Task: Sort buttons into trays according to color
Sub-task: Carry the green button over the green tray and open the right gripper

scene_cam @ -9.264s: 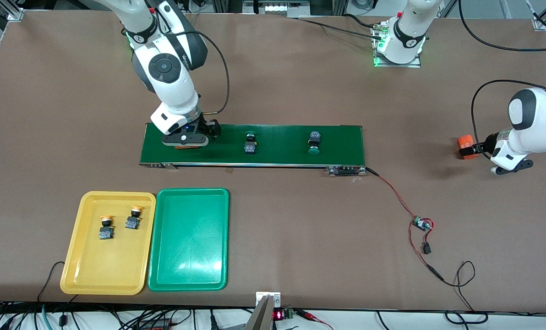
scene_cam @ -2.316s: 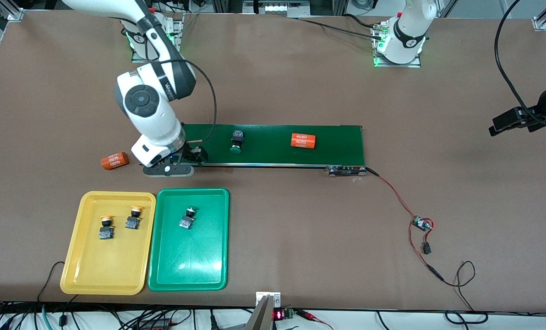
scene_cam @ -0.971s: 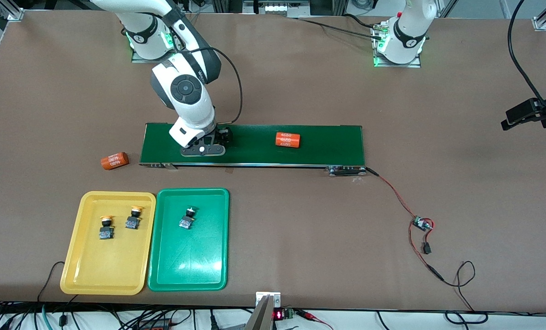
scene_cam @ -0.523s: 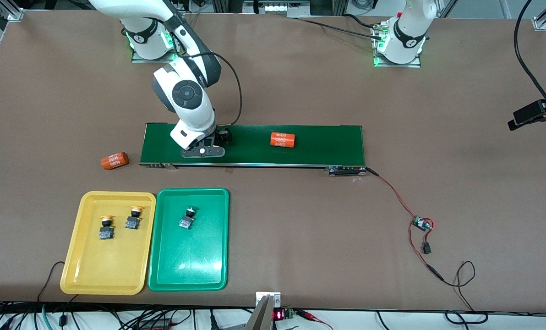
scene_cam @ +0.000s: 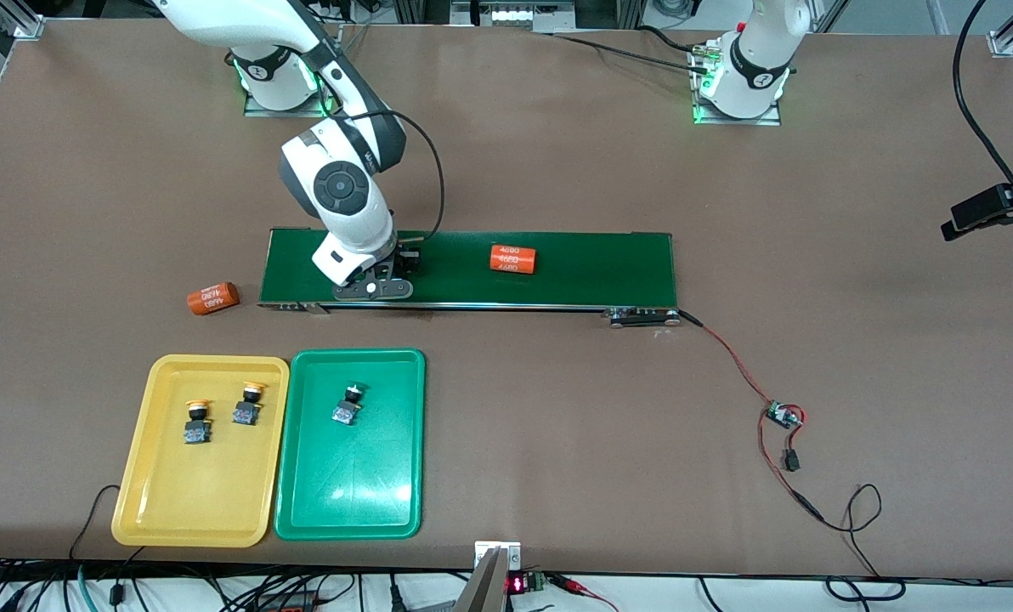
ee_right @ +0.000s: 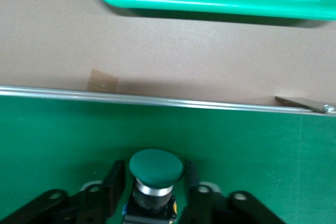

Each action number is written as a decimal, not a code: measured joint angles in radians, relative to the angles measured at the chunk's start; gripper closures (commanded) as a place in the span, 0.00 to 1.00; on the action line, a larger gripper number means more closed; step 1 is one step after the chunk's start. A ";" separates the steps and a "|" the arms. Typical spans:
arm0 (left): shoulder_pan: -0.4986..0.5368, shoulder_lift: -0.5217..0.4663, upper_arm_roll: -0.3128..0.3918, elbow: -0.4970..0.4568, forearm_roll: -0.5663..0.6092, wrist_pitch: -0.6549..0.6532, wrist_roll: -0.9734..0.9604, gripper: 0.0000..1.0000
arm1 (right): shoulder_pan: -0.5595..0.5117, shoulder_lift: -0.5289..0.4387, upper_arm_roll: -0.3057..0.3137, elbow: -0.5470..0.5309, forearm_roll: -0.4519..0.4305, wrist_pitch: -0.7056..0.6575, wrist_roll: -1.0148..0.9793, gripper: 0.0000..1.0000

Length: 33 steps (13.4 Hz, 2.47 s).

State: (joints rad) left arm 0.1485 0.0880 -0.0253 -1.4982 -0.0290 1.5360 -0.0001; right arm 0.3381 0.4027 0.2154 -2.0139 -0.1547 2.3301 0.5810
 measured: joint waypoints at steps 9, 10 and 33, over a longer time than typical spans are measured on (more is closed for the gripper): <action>0.000 0.000 -0.001 0.000 0.000 -0.002 0.000 0.00 | -0.055 -0.045 -0.004 0.086 -0.001 -0.006 -0.096 0.94; 0.000 0.000 -0.002 0.000 0.000 -0.002 0.000 0.00 | -0.061 -0.050 -0.005 0.121 0.000 -0.008 -0.112 0.94; -0.007 0.015 -0.018 0.000 0.011 0.007 0.007 0.00 | -0.066 0.330 -0.086 0.494 0.000 0.236 -0.216 0.23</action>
State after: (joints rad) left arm 0.1419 0.1028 -0.0434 -1.4986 -0.0182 1.5431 0.0065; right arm 0.2716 0.7325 0.1293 -1.5200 -0.1550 2.5658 0.3650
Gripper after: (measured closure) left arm 0.000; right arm 0.352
